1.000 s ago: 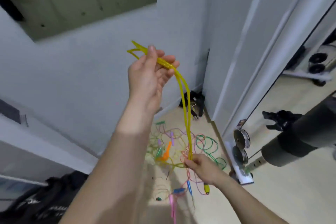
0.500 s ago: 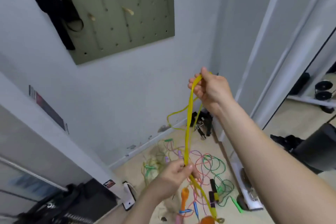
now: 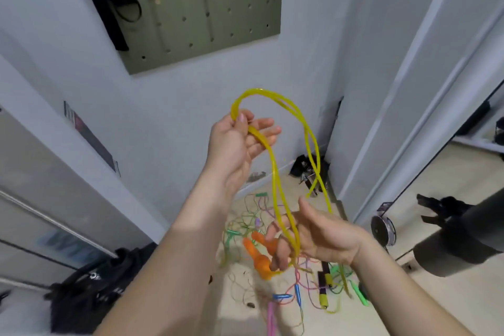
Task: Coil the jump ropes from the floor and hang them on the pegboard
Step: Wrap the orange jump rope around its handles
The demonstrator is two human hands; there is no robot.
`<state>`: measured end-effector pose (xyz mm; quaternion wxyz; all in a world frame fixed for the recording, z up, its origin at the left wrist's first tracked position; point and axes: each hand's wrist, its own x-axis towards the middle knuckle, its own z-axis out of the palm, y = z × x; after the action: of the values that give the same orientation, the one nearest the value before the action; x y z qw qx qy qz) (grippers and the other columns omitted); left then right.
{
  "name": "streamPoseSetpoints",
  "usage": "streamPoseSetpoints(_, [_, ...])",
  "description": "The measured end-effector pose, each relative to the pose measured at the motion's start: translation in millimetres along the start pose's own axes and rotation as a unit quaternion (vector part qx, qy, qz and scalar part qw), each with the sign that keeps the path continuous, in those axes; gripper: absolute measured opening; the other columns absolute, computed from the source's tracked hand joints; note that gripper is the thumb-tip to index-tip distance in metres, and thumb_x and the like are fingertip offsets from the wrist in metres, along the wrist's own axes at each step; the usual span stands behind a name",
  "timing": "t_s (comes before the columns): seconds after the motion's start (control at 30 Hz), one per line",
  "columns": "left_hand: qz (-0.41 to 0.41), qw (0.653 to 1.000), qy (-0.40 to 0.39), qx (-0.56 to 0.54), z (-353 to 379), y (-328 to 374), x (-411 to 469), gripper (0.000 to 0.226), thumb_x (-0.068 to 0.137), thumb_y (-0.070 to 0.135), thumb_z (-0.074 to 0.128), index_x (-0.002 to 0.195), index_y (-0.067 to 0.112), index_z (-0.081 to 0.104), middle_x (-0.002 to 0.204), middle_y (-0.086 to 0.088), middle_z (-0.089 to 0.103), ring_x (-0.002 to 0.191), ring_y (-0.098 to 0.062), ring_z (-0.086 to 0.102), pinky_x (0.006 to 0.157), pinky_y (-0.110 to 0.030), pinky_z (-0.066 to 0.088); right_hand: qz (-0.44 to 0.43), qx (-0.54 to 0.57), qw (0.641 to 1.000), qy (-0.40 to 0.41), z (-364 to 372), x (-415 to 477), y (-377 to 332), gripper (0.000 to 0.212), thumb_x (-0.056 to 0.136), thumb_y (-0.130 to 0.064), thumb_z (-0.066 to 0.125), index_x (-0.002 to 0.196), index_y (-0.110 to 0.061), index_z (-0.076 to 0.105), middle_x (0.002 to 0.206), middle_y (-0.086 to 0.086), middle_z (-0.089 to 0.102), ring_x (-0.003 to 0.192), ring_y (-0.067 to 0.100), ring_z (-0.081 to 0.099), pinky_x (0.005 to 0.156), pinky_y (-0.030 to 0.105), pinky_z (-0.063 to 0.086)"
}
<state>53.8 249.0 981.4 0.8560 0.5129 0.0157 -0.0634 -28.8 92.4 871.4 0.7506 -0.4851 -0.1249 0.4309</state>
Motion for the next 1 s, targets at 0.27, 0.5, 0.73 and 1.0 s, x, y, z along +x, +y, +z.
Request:
streamPoseSetpoints(0.27, [0.016, 0.990, 0.082, -0.113, -26, 34, 38, 0.024, 0.105, 0.017, 0.032, 0.093, 0.004, 0.048, 0.090, -0.024, 0.065, 0.062, -0.024, 0.072, 0.054, -0.027, 0.057, -0.109, -0.046, 0.977, 0.176, 5, 4, -6, 0.018, 0.093, -0.018, 0.057, 0.089, -0.002, 0.064, 0.072, 0.017, 0.066, 0.092, 0.035, 0.067, 0.085, 0.051, 0.052])
streamPoseSetpoints(0.5, [-0.181, 0.959, -0.067, 0.209, -74, -7, -3, 0.079, 0.078, 0.076, 0.036, 0.113, 0.011, 0.064, 0.106, -0.008, 0.072, 0.098, -0.020, 0.068, 0.084, -0.035, 0.050, -0.251, 0.240, 0.890, 0.295, 32, 34, -74, 0.024, 0.100, -0.016, 0.041, 0.088, -0.004, 0.058, 0.059, 0.008, 0.065, 0.061, 0.023, 0.071, 0.057, 0.033, 0.060])
streamPoseSetpoints(0.73, [-0.119, 0.980, -0.126, 0.101, -70, -48, -80, 0.041, 0.083, 0.047, 0.062, 0.109, 0.016, 0.063, 0.097, -0.015, 0.066, 0.095, -0.035, 0.065, 0.083, -0.050, 0.052, -0.157, 0.162, 0.933, 0.282, 65, 88, -108, 0.030, 0.104, -0.021, 0.035, 0.106, -0.002, 0.058, 0.088, 0.010, 0.075, 0.092, 0.020, 0.070, 0.080, 0.033, 0.056])
streamPoseSetpoints(1.0, [-0.081, 0.995, -0.031, 0.049, -63, -30, -94, 0.038, 0.086, 0.042, 0.053, 0.113, 0.016, 0.058, 0.091, -0.018, 0.070, 0.080, -0.034, 0.070, 0.058, -0.036, 0.055, -0.148, -0.121, 0.895, 0.402, 73, 104, -89, 0.035, 0.105, -0.029, 0.036, 0.107, -0.002, 0.059, 0.096, 0.006, 0.074, 0.085, 0.007, 0.067, 0.067, 0.025, 0.047])
